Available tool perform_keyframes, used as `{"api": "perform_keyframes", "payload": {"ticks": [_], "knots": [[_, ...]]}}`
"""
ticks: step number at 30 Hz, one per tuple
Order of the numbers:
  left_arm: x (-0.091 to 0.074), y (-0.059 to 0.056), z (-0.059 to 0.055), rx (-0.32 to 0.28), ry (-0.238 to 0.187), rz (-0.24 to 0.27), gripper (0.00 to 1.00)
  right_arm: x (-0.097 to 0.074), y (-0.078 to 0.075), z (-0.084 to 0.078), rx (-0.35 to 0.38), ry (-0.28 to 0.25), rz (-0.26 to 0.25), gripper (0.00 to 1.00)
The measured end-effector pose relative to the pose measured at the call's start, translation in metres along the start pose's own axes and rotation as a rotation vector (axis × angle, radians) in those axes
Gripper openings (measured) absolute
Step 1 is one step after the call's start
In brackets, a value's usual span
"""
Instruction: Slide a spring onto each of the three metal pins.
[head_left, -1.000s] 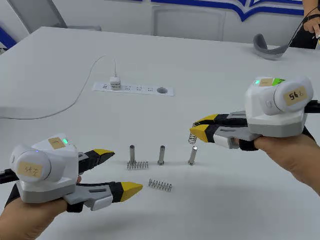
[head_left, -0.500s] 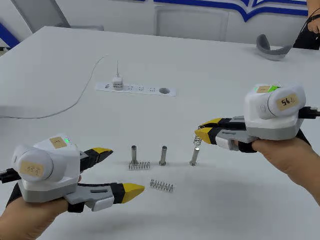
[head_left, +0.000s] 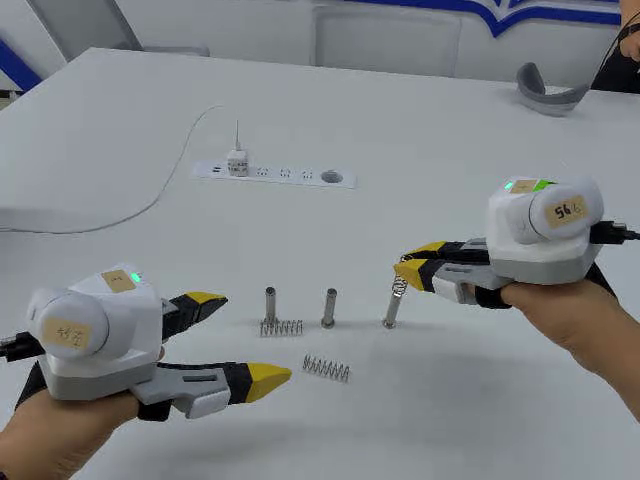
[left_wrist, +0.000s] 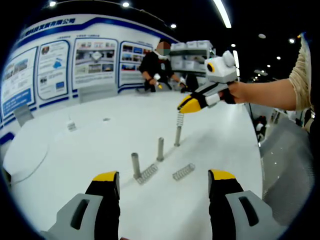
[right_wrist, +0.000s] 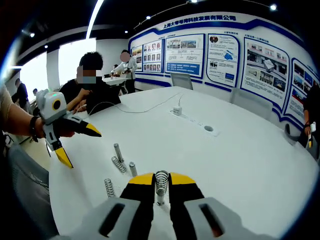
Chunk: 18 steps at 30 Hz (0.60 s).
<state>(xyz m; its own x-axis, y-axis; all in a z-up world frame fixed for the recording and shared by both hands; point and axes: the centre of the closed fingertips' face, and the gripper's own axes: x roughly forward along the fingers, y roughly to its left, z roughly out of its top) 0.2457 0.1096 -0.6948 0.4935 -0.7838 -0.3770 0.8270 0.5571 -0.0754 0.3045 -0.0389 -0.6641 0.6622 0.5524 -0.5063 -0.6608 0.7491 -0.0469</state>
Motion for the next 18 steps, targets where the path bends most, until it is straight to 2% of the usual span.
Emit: {"api": "perform_keyframes", "payload": {"ticks": [12,18], "knots": [[0.002,0.001,-0.002,0.001,0.01,-0.002,0.72,0.005,-0.001,-0.011,0.025,-0.004,-0.001,0.12],[0.002,0.0,-0.002,0.002,0.014,-0.004,0.72,0.01,-0.001,-0.022,0.028,-0.007,-0.003,0.12]]}}
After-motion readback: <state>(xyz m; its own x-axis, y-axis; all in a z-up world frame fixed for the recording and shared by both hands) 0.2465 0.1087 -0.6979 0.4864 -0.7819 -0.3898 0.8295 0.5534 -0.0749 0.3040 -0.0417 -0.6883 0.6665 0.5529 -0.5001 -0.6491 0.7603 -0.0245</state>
